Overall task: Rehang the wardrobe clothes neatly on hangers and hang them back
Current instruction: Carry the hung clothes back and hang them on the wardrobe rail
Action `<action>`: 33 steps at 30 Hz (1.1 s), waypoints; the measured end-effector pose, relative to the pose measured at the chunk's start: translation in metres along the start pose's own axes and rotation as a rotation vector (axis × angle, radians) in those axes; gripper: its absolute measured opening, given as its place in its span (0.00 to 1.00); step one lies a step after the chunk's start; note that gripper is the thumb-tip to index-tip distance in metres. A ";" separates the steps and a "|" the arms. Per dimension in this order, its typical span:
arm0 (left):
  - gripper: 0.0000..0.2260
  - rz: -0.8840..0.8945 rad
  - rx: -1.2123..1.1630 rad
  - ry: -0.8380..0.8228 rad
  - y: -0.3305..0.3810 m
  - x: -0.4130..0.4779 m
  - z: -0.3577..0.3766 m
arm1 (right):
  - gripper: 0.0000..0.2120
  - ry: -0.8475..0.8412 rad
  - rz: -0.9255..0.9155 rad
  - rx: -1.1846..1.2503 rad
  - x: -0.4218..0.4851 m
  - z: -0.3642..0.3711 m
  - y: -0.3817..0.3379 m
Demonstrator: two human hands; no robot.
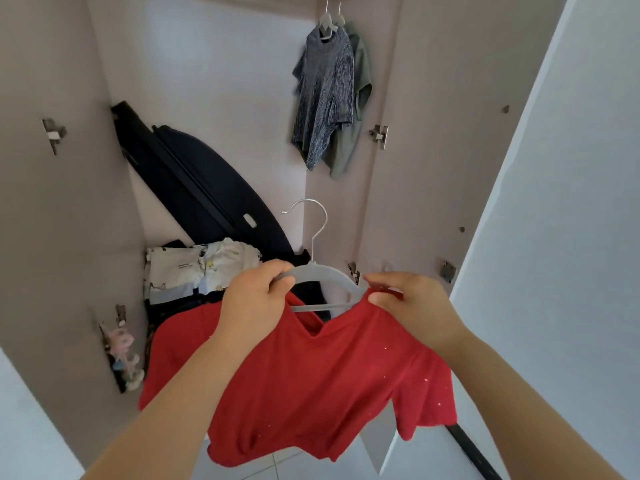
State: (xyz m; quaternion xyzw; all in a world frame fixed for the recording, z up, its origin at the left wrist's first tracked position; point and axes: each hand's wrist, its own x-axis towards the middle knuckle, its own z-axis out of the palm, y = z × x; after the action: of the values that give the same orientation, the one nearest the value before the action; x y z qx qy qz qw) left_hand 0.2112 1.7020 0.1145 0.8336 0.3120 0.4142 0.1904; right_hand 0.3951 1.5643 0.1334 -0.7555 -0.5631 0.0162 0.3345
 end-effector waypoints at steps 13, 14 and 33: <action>0.07 -0.054 0.119 0.097 -0.056 0.093 0.033 | 0.05 0.086 -0.132 -0.086 0.150 0.022 0.047; 0.08 -0.061 0.129 0.101 -0.060 0.100 0.033 | 0.04 0.090 -0.132 -0.069 0.160 0.024 0.049; 0.10 0.088 0.128 0.286 -0.174 0.369 0.017 | 0.21 0.466 -0.474 -0.299 0.405 0.044 0.005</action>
State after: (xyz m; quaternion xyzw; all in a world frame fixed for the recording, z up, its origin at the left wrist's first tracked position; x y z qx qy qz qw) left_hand 0.3320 2.0781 0.2154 0.7894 0.3251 0.5158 0.0720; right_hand 0.5300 1.9337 0.2393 -0.6278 -0.6276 -0.3167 0.3341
